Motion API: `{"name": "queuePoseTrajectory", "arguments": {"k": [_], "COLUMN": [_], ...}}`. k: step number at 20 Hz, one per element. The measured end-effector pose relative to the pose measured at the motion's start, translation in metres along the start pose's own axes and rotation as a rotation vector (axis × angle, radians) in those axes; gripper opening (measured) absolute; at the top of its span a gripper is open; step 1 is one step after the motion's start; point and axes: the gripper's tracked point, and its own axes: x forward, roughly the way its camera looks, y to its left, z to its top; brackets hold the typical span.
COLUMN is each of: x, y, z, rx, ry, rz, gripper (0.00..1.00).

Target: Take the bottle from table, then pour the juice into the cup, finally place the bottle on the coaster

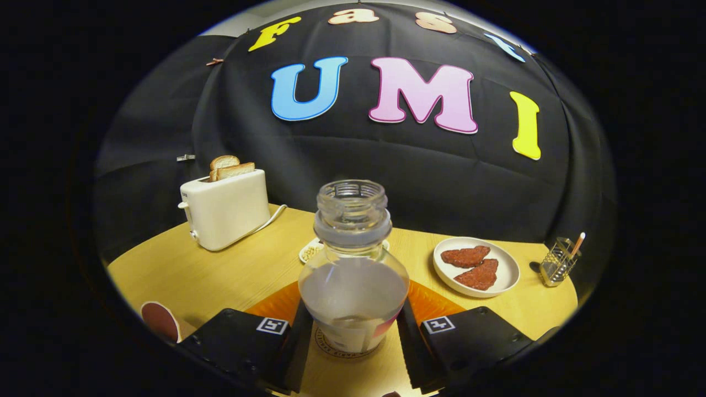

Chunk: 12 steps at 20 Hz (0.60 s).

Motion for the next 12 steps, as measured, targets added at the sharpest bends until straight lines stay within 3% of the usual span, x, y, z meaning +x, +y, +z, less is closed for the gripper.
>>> {"name": "queuePoseTrajectory", "arguments": {"k": [8, 11, 12], "x": [-0.003, -0.008, -0.011], "y": [0.0, -0.002, 0.001], "z": [-0.004, 0.004, 0.007], "rx": [-0.017, -0.025, -0.023], "ry": [0.001, -0.008, -0.01], "rz": [-0.007, -0.011, 0.003], "gripper": [0.77, 0.99, 0.98]}}
